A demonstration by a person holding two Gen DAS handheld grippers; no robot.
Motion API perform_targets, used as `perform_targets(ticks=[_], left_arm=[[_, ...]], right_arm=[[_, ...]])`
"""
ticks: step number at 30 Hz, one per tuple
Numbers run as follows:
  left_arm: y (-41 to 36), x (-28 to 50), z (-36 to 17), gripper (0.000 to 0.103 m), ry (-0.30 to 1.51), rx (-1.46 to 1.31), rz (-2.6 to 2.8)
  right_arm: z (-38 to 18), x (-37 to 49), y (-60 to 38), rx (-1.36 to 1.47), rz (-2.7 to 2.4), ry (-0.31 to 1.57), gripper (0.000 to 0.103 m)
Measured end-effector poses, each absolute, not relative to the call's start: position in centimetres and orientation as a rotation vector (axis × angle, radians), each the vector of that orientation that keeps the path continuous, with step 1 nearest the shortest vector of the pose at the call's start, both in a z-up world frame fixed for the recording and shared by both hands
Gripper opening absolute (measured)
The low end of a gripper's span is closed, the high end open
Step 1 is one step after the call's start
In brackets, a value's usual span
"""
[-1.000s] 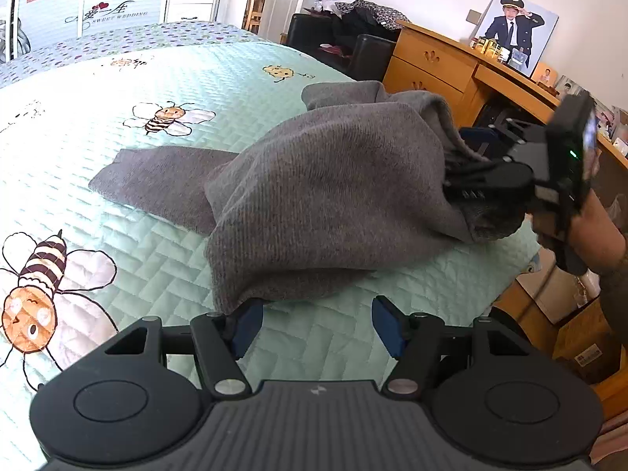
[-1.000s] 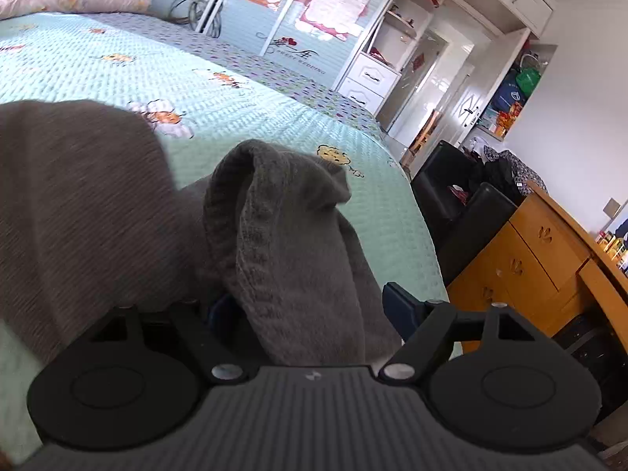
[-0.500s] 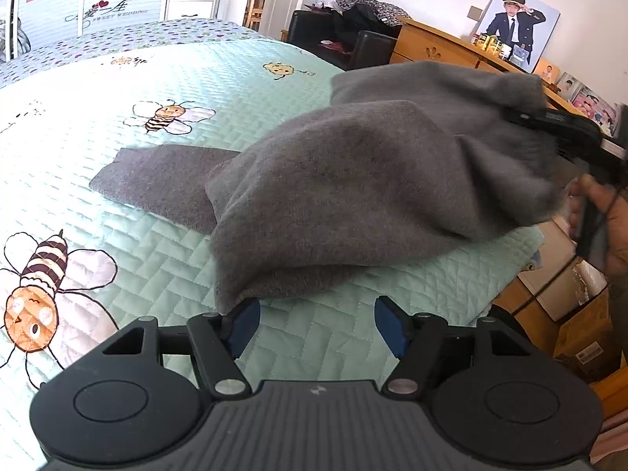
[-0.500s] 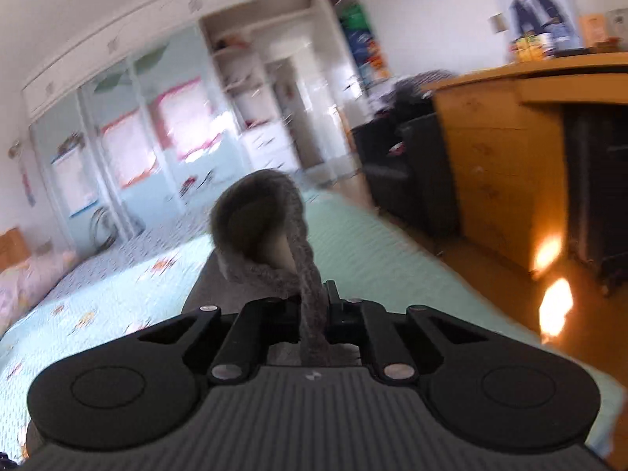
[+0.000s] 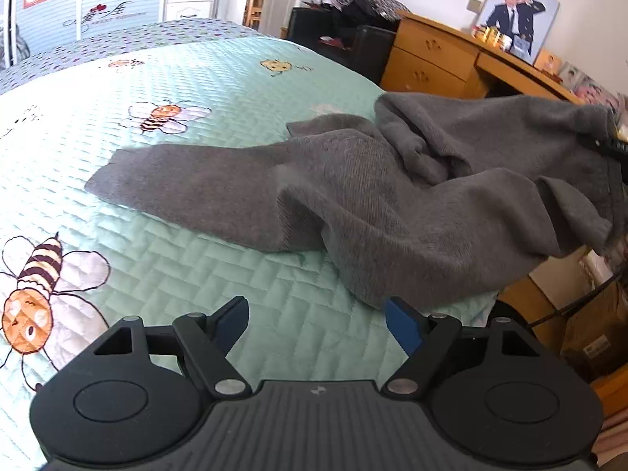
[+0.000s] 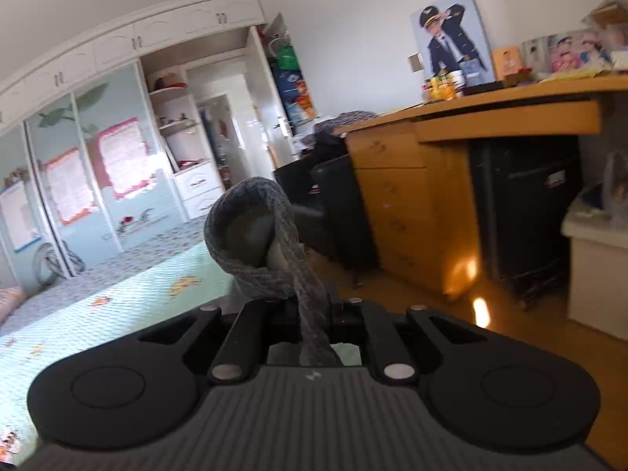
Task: Fold clothes
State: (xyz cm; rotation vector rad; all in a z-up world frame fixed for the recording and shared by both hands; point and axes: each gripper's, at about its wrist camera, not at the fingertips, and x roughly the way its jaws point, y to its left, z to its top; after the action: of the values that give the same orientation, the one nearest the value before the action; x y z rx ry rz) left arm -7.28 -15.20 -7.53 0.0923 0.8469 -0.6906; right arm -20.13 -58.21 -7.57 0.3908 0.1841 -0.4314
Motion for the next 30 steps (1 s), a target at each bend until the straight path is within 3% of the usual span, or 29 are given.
perform_targets(ticks=[8,14,21,24,28,30], left_arm=[[-17.5,-6.6,-8.3,0.079,0.836,0.163,-0.72],[-16.5,-2.9,-9.8,0.08,0.992,-0.204,-0.768],[-18.9,-0.1,-10.9,0.08,1.04,-0.304,-0.706],[-20.4,1.1,-11.2,0.066,1.05,-0.308,-0.678],[-22.4,2.2,-10.3,0.029,1.028,-0.256,-0.656],[-23.2,2.5,-9.2,0.02,0.986,-0.247,-0.671]], right_arm=[[-8.3,-18.7,-57.4,0.396,-0.356,0.224,0.012],[-9.3,-18.8,-56.3,0.417,-0.328,0.277,0.012],[-10.2,-18.6,-55.5,0.424,-0.294,0.311,0.013],[-10.7,-18.8,-55.4,0.43,-0.293,0.327,0.013],[-11.2,-19.3,-55.4,0.45,-0.298,0.345,0.014],[-11.6,-19.7,-55.6,0.466,-0.301,0.349,0.015]])
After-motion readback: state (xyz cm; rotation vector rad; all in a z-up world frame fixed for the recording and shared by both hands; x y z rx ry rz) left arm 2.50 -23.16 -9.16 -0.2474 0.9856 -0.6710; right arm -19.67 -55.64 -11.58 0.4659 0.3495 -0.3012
